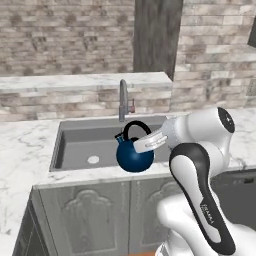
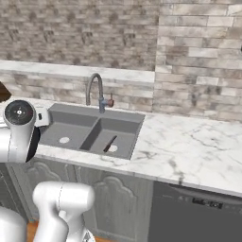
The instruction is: Open the cabinet, pick the kettle from the cabinet, and place it in the sink.
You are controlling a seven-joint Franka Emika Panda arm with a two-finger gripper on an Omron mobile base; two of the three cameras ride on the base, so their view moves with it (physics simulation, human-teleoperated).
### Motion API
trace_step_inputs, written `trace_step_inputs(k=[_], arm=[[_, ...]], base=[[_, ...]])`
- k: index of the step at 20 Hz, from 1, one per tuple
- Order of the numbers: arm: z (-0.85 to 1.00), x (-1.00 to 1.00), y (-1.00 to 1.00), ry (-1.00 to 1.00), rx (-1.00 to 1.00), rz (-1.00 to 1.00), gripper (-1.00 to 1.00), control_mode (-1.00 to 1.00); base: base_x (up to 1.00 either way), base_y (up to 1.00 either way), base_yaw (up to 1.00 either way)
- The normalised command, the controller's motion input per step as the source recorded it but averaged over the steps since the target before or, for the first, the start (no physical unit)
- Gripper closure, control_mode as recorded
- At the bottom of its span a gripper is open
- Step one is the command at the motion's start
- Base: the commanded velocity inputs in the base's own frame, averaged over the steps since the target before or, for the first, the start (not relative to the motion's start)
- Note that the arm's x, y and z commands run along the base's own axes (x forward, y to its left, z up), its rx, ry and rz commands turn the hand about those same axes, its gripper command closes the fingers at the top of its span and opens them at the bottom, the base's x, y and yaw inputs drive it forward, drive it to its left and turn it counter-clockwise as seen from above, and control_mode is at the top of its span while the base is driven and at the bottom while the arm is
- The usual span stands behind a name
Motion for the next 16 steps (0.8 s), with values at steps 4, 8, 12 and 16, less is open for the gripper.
trace_step_inputs(k=[4, 8, 12, 16], arm=[[0.0, 0.0, 0.0, 0.0, 0.0, 0.0, 1.0, 1.0], [0.0, 0.0, 0.0, 0.0, 0.0, 0.0, 1.0, 1.0], [0.0, 0.0, 0.0, 0.0, 0.0, 0.0, 1.0, 1.0], [0.0, 0.0, 0.0, 0.0, 0.0, 0.0, 1.0, 1.0]], base=[[0.23, 0.66, -0.07], [0.26, 0.64, -0.08], [0.29, 0.59, -0.15], [0.33, 0.55, -0.15]])
